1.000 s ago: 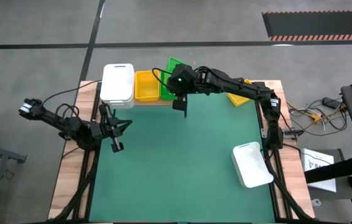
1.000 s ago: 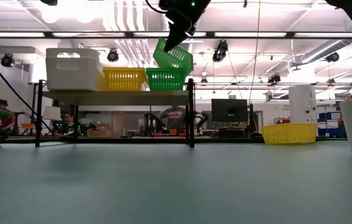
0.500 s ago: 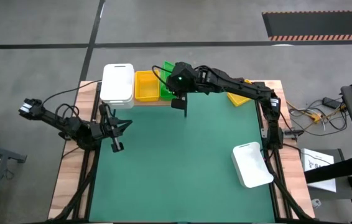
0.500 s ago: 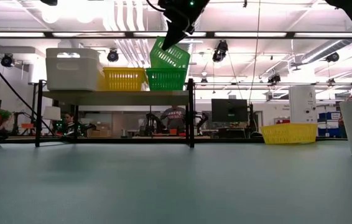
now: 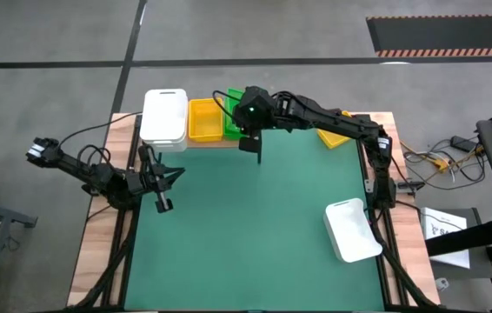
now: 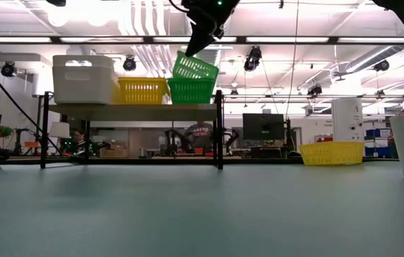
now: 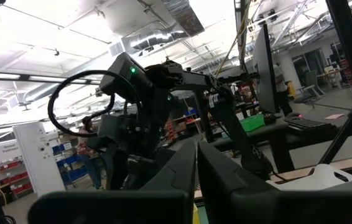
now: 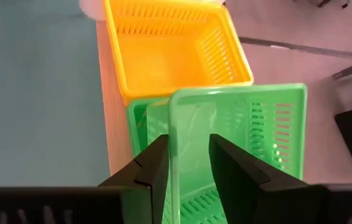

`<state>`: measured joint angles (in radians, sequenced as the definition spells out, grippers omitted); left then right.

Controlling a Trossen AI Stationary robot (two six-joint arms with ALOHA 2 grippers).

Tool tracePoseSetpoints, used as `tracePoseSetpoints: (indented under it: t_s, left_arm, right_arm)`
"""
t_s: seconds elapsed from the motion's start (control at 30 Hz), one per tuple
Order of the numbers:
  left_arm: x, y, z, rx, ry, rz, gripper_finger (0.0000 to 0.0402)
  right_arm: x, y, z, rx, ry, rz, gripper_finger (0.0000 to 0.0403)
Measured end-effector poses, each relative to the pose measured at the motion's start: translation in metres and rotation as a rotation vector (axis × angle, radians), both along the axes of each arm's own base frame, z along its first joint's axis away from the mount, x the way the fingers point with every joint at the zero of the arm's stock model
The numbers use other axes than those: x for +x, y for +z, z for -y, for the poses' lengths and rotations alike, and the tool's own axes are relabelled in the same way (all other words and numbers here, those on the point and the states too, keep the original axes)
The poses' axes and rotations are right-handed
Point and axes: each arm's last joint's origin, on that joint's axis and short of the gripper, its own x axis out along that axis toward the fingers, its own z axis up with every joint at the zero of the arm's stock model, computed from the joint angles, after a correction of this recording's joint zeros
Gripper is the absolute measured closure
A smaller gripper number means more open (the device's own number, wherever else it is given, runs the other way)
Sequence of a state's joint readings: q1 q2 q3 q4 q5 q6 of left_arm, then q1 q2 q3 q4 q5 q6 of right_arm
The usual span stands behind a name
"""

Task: Stack baskets on shelf by color
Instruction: Stack the green basket on the green basket on the shelf, then stack the white bin on the white bin on the shelf

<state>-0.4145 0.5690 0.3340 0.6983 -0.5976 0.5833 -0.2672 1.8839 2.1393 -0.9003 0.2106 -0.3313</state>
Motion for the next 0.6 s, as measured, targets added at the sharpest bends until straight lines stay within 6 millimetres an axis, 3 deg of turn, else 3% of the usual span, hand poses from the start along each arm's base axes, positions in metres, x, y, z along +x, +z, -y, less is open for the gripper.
tracePoseSetpoints:
  t_s: [0.27, 0.5, 0.6]
  left_arm:
    - [0.000, 0.000, 0.000, 0.000, 0.000, 0.000, 0.0400]
    - [0.000, 0.000, 0.000, 0.000, -0.001, 0.000, 0.0400]
    - [0.000, 0.000, 0.000, 0.000, 0.000, 0.000, 0.0400]
  right_arm:
    - [0.003, 0.018, 0.001, -0.038, 0.006, 0.114, 0.0332]
    - [0.010, 0.015, 0.002, -0.063, 0.024, 0.130, 0.0389]
    - [0.014, 0.007, 0.003, -0.057, 0.026, 0.112, 0.0393]
